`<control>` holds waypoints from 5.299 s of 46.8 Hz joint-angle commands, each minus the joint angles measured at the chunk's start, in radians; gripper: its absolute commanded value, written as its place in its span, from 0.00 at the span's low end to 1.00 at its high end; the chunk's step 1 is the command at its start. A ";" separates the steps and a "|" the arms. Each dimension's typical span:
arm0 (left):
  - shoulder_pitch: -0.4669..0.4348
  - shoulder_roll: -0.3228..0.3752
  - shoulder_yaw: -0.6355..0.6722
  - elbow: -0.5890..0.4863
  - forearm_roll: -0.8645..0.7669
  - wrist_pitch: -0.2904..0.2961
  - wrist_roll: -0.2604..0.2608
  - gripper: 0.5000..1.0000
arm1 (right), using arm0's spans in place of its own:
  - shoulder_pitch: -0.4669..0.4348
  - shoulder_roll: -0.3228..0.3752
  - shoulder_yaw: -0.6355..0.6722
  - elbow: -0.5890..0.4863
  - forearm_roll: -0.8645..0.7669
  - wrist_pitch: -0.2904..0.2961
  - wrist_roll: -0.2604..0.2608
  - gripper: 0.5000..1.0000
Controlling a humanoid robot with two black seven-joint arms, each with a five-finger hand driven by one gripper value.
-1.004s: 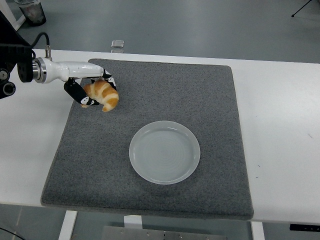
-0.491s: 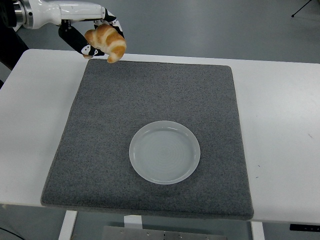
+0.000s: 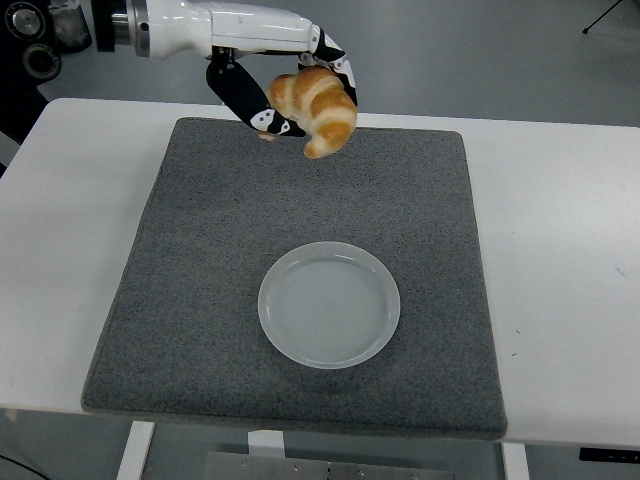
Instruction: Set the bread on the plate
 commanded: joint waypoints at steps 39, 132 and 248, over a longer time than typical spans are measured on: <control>0.178 -0.204 0.025 0.013 0.273 0.006 -0.052 0.00 | 0.001 0.000 0.000 0.000 0.000 0.000 0.000 0.90; 0.342 -0.301 0.100 0.111 0.500 0.095 -0.047 0.77 | 0.001 0.000 0.000 0.000 0.000 0.000 0.000 0.90; 0.505 -0.317 -0.239 0.812 -1.479 0.098 0.035 1.00 | -0.001 0.000 -0.002 0.005 0.002 0.009 0.000 0.90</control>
